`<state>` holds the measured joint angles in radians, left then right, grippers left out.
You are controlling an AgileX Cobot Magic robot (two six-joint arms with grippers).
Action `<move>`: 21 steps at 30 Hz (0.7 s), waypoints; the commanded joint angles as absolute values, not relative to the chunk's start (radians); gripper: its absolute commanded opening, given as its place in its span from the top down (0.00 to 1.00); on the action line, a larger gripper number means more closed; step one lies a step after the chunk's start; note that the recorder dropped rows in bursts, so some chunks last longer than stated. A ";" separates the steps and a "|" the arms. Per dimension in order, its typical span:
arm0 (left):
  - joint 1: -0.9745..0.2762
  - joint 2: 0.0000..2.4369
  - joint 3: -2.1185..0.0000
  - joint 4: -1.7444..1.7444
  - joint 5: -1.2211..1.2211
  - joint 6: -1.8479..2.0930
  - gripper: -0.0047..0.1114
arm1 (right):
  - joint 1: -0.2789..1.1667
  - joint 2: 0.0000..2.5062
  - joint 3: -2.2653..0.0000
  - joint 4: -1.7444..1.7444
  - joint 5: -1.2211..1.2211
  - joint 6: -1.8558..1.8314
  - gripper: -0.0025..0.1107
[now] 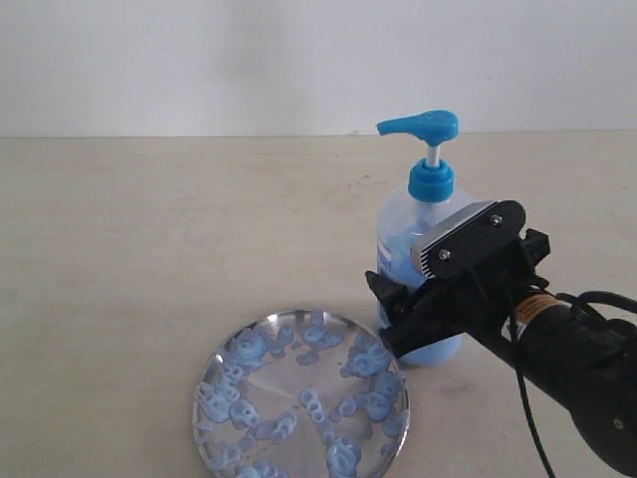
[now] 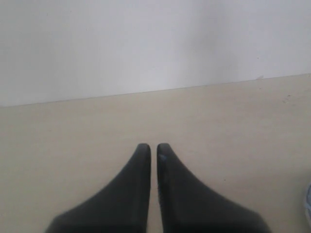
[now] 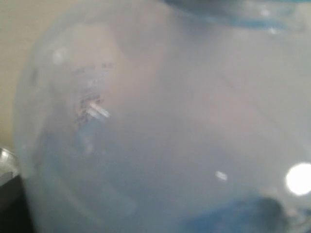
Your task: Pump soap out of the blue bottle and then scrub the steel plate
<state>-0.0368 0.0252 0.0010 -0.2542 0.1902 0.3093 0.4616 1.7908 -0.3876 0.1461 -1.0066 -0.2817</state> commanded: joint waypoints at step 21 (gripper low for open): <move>-0.035 0.026 0.000 -0.602 0.179 0.343 0.92 | 0.462 1.793 -0.384 0.092 -0.874 -0.541 0.97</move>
<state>-0.0368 0.0252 0.0010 -0.4556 0.1902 0.3558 0.4652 1.7908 -0.3905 0.0958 -0.9802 -0.4653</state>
